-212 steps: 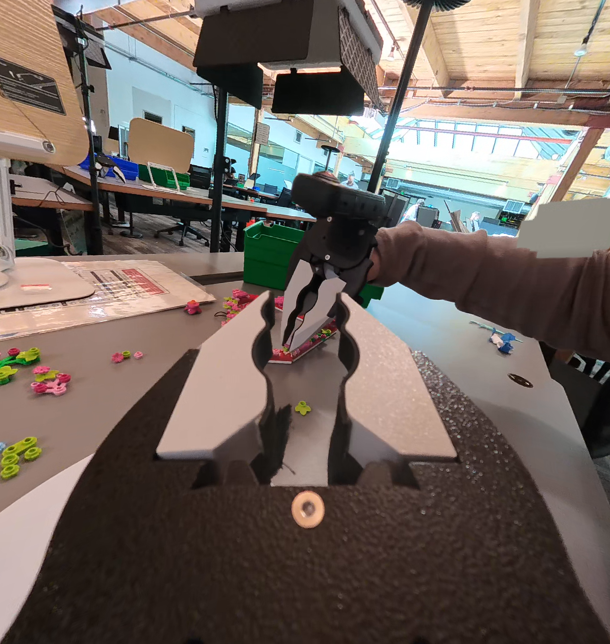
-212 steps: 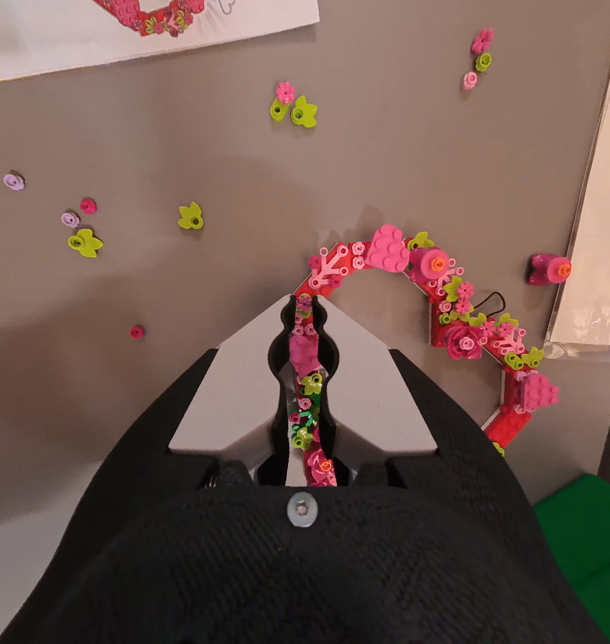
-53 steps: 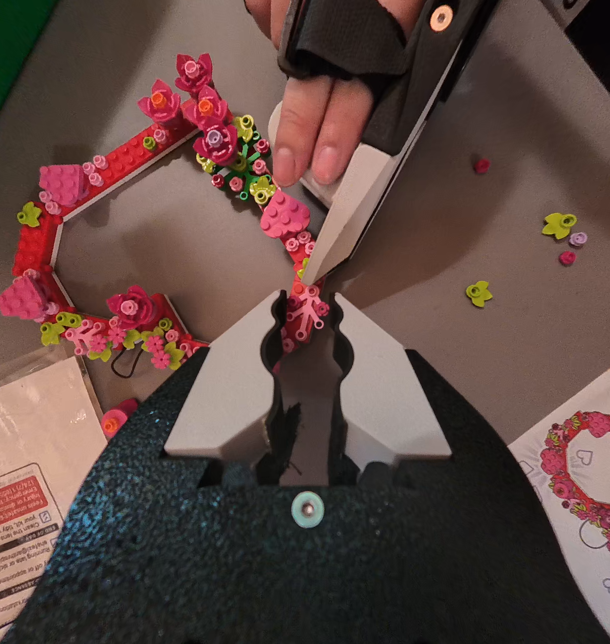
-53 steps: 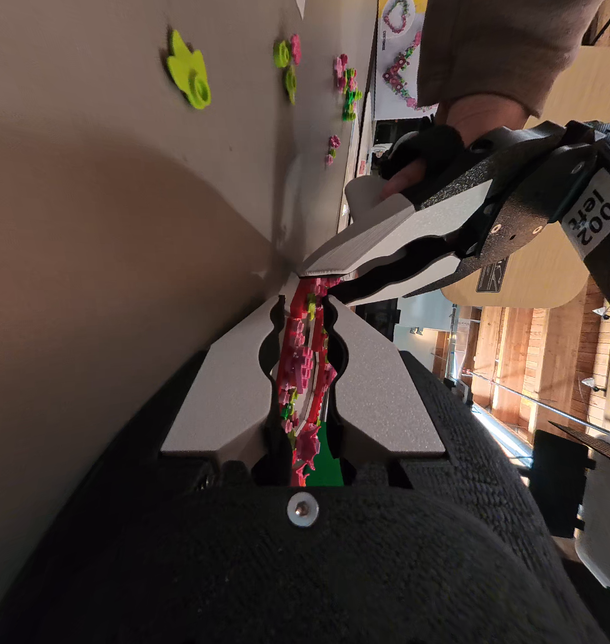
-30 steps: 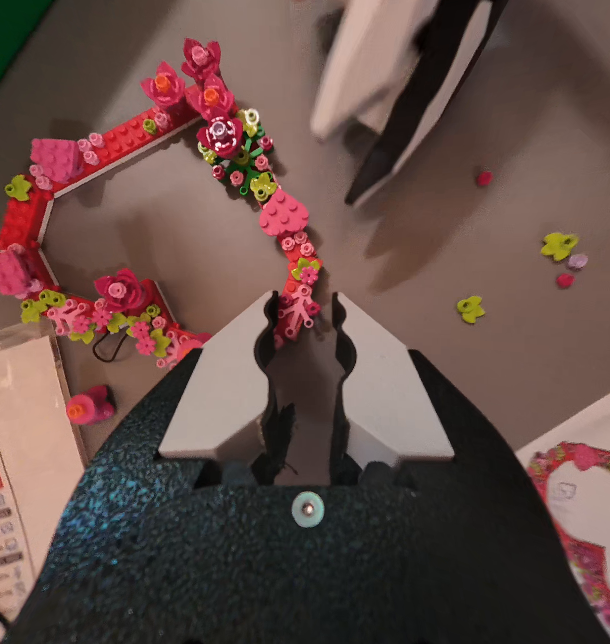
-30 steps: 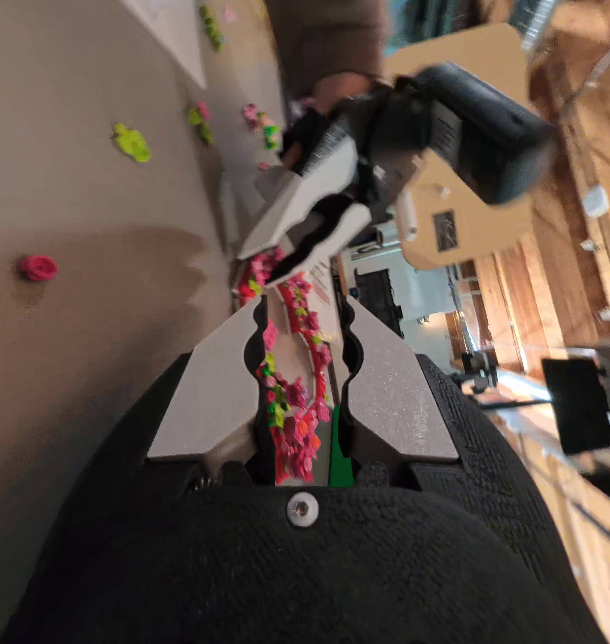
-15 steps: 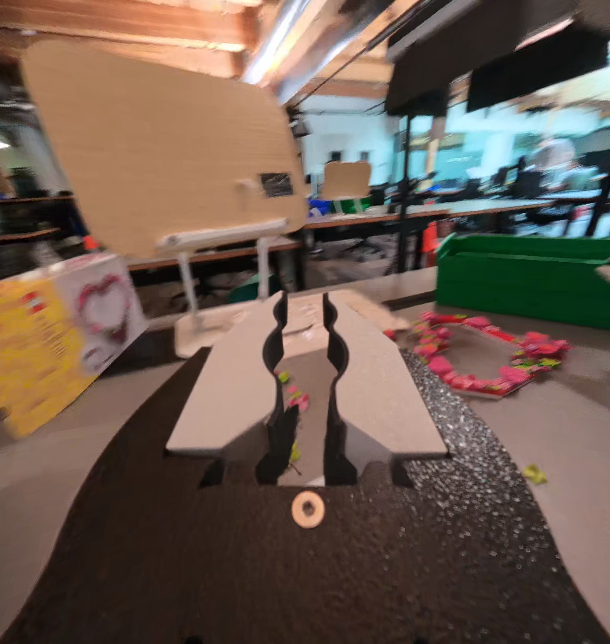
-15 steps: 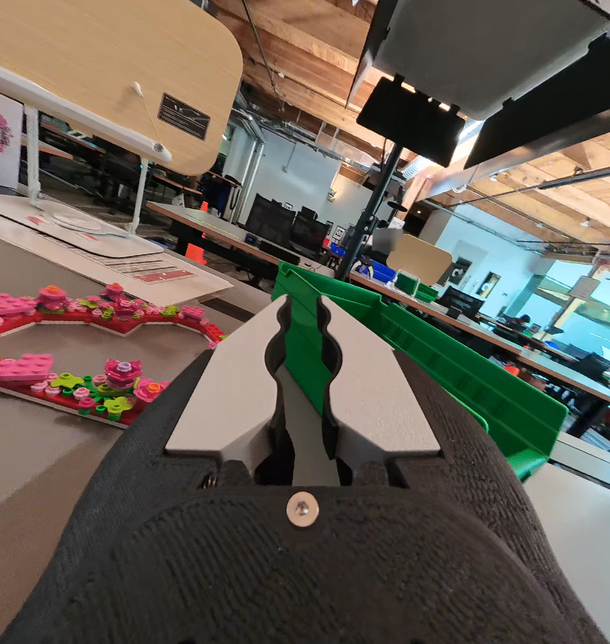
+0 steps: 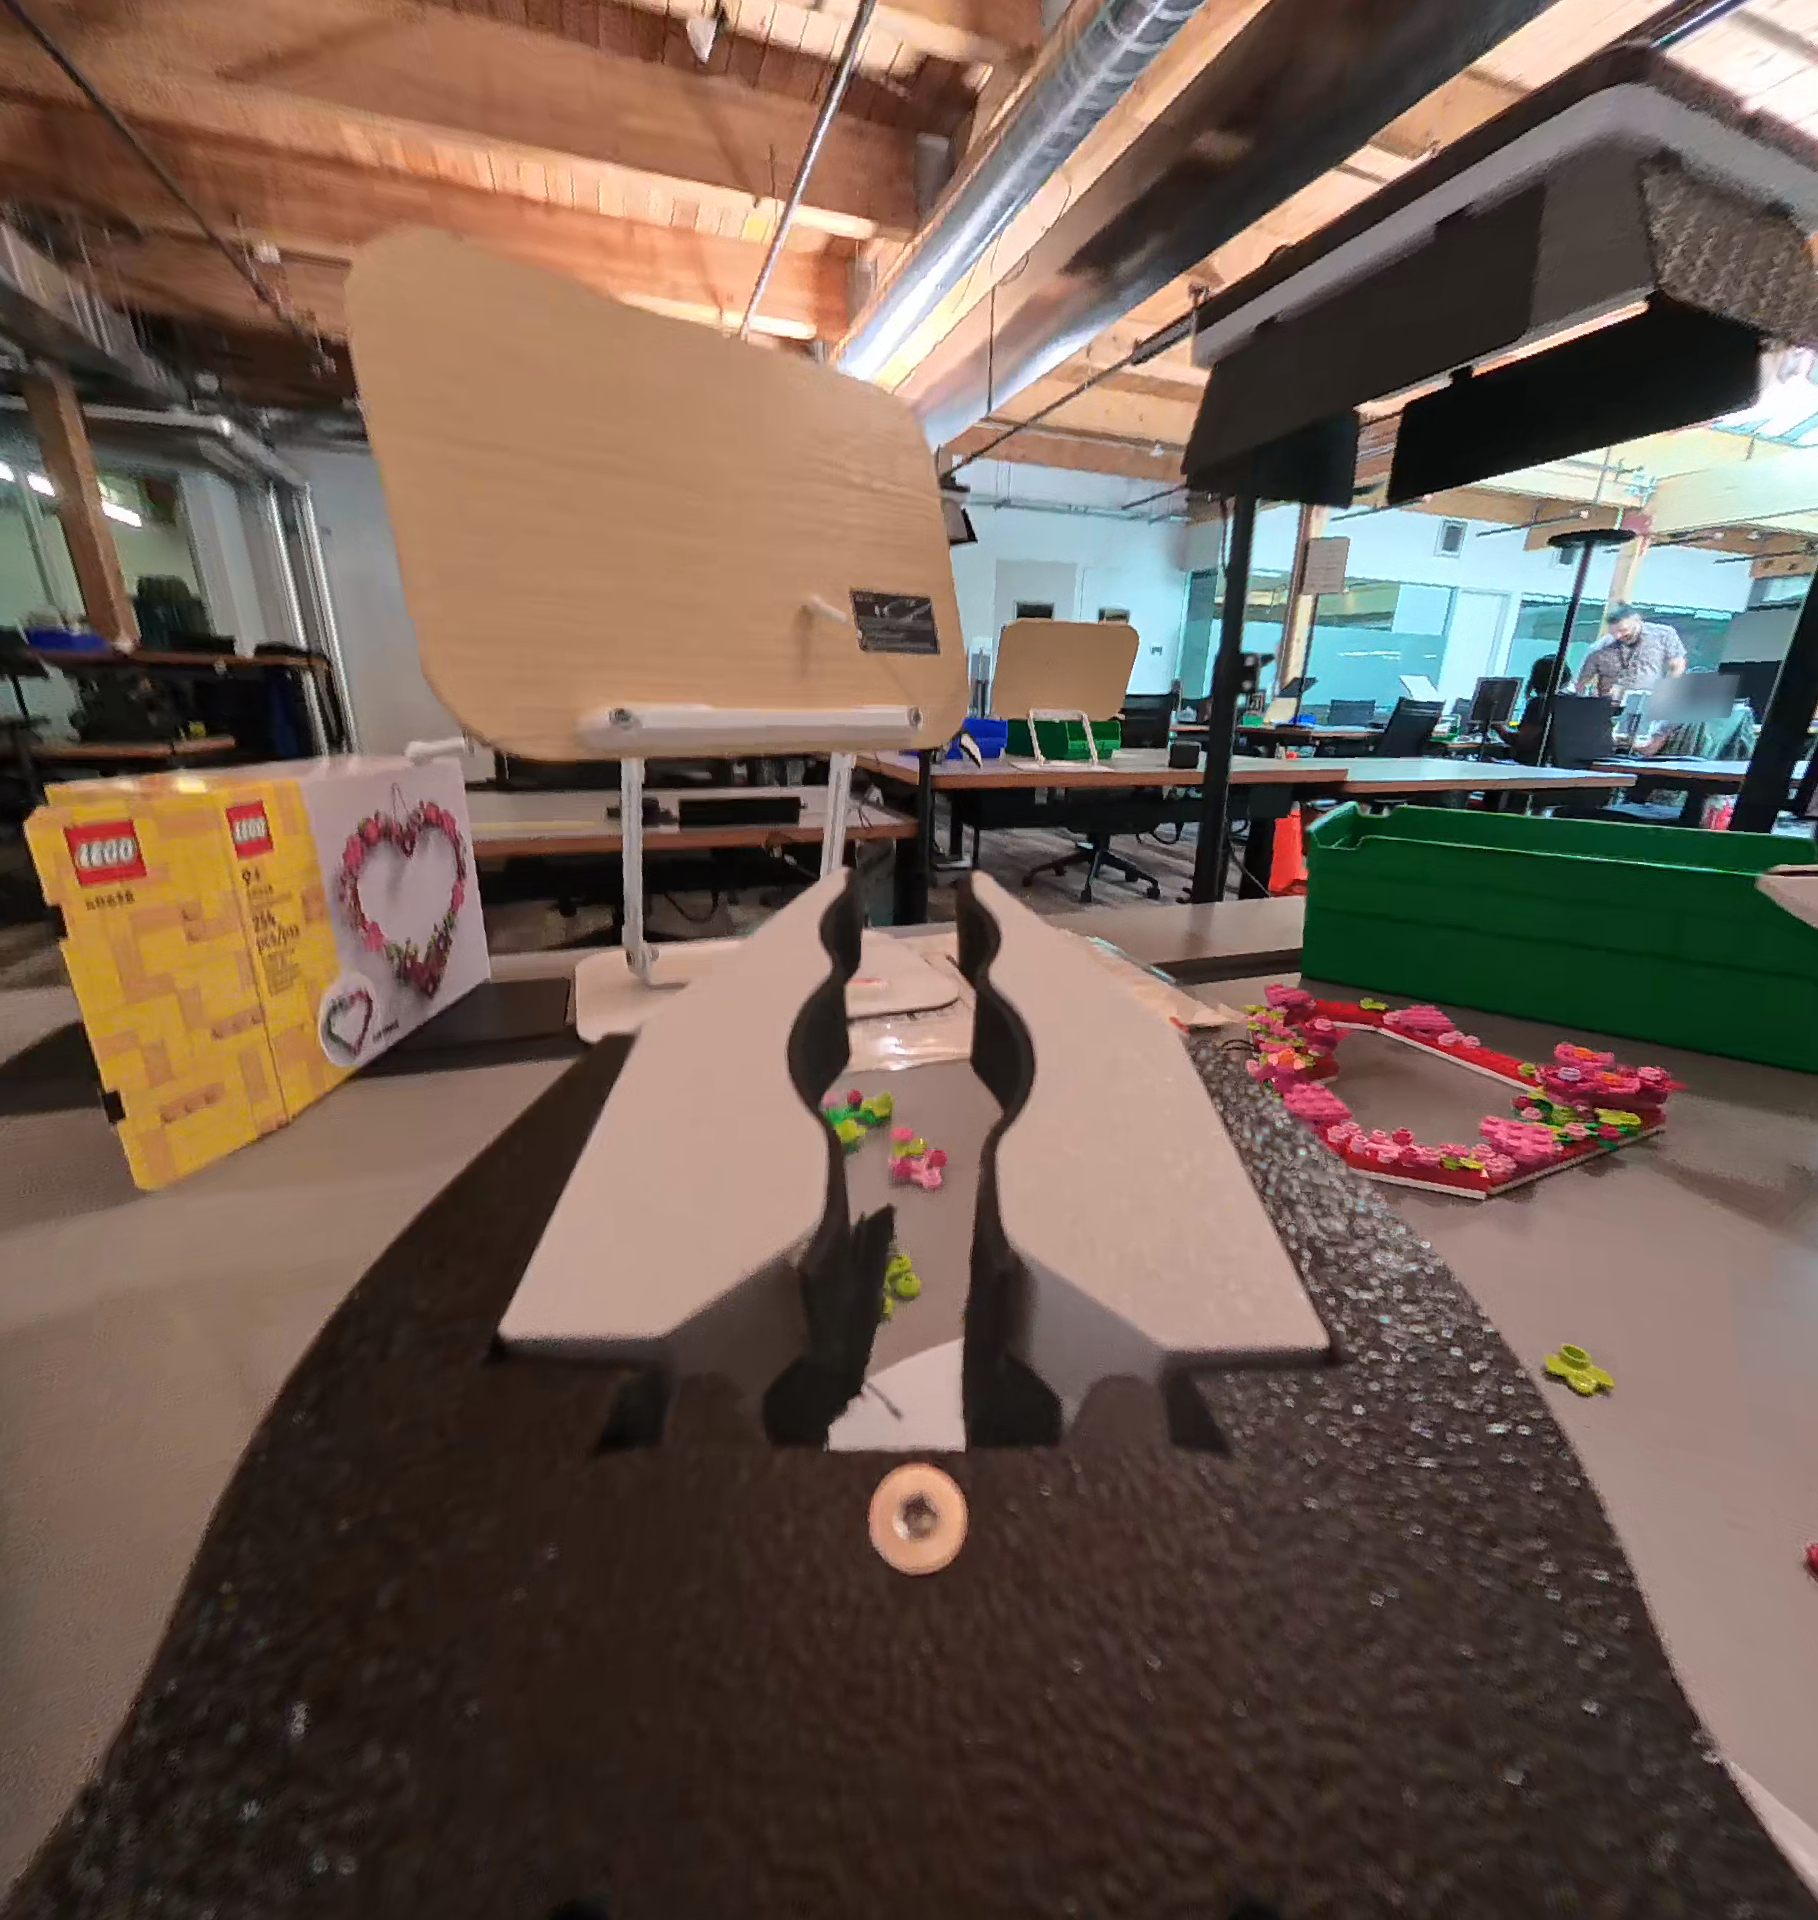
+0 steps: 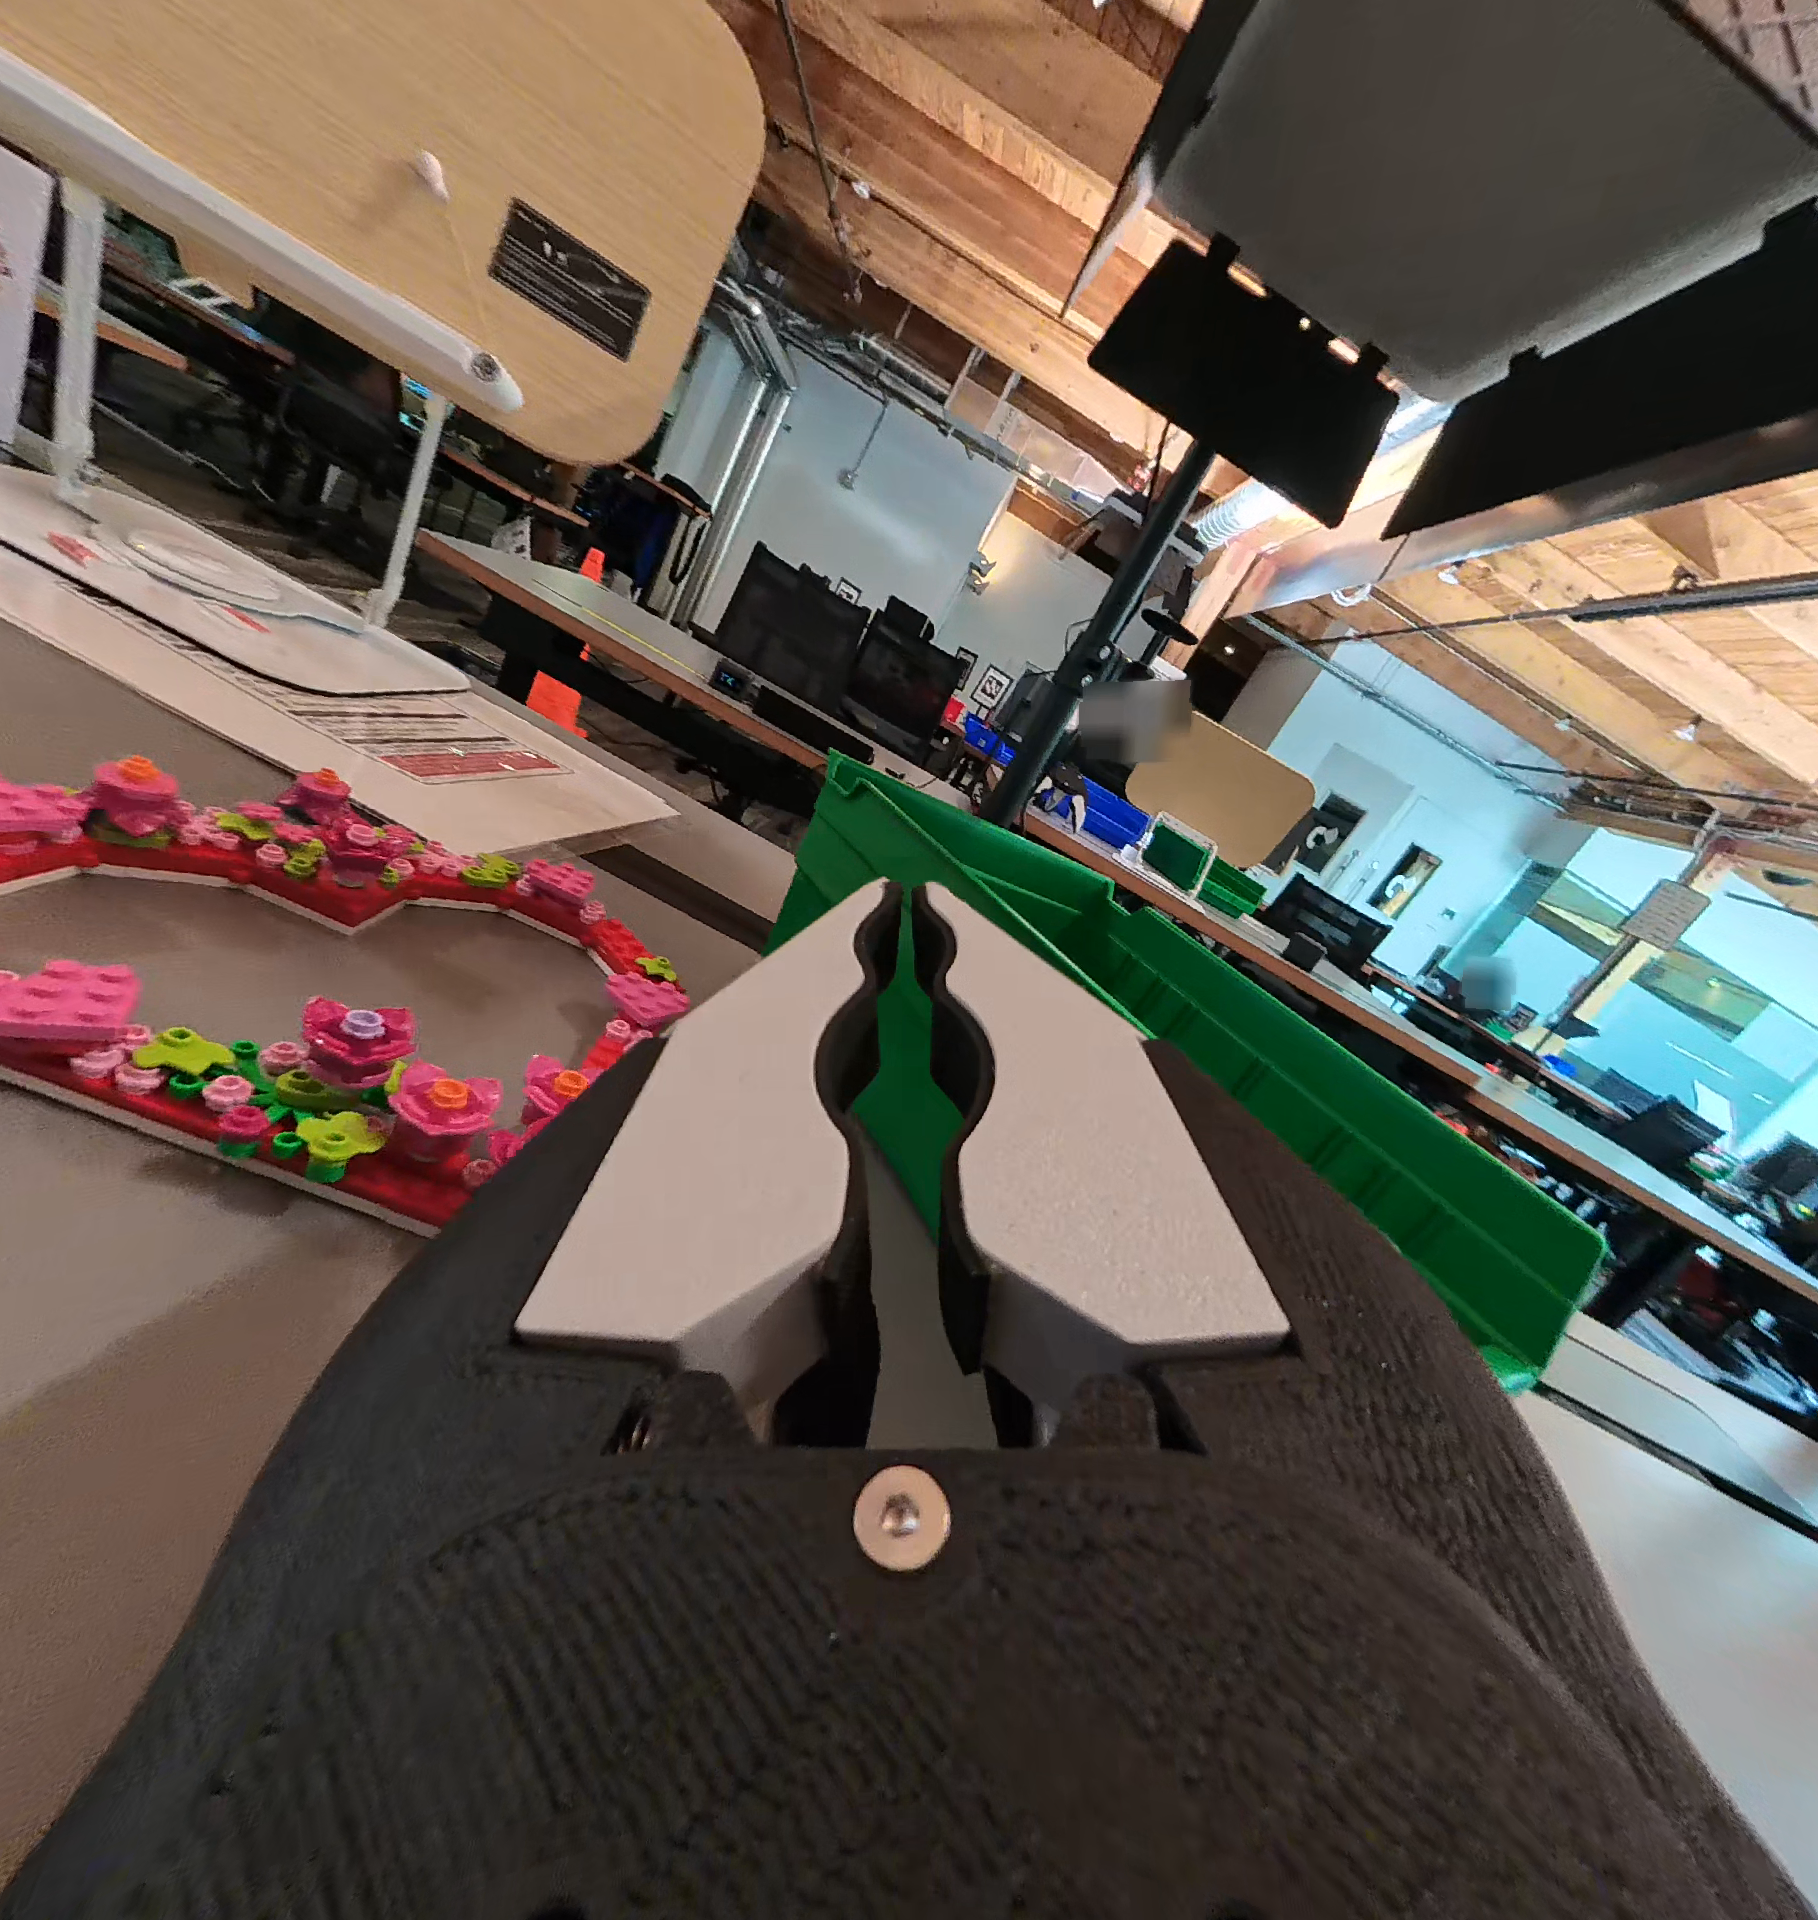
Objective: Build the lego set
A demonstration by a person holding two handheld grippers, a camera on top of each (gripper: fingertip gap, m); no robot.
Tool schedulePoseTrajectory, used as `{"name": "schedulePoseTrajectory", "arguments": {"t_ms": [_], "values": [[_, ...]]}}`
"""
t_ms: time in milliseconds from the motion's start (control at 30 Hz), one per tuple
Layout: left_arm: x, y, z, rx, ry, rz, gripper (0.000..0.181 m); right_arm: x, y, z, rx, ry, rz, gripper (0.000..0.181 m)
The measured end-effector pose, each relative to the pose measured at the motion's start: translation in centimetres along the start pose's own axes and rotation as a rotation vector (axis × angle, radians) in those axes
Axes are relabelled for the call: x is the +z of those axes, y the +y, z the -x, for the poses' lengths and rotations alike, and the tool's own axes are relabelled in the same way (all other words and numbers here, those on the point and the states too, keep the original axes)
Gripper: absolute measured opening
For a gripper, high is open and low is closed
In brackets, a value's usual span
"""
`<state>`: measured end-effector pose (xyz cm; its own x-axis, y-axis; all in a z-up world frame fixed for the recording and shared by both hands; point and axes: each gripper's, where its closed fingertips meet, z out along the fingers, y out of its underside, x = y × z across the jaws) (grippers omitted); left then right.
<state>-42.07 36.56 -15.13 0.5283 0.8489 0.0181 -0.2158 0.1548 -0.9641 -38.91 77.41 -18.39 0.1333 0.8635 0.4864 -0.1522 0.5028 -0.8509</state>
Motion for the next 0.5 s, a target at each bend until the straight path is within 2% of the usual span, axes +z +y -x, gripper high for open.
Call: {"name": "schedulePoseTrajectory", "arguments": {"t_ms": [200, 400, 467, 500], "values": [[-0.7, -1.9, -1.2, 0.093, 0.012, -0.112, 0.01, -0.1, 0.1, -0.5, 0.037, 0.007, -0.003, 0.0], [-0.6, -1.7, -1.9, 0.108, 0.033, -0.109, 0.008, -0.1, 0.1, -0.5, 0.064, -0.007, -0.011, 0.0], [-0.5, -1.5, -2.2, 0.105, 0.043, -0.105, 0.007, -0.1, -0.4, 0.6, 0.07, -0.069, -0.032, 0.0], [-0.4, -1.4, -2.4, 0.103, 0.053, -0.101, 0.007, -0.2, -0.7, 1.9, 0.088, -0.15, -0.038, 0.0]]}}
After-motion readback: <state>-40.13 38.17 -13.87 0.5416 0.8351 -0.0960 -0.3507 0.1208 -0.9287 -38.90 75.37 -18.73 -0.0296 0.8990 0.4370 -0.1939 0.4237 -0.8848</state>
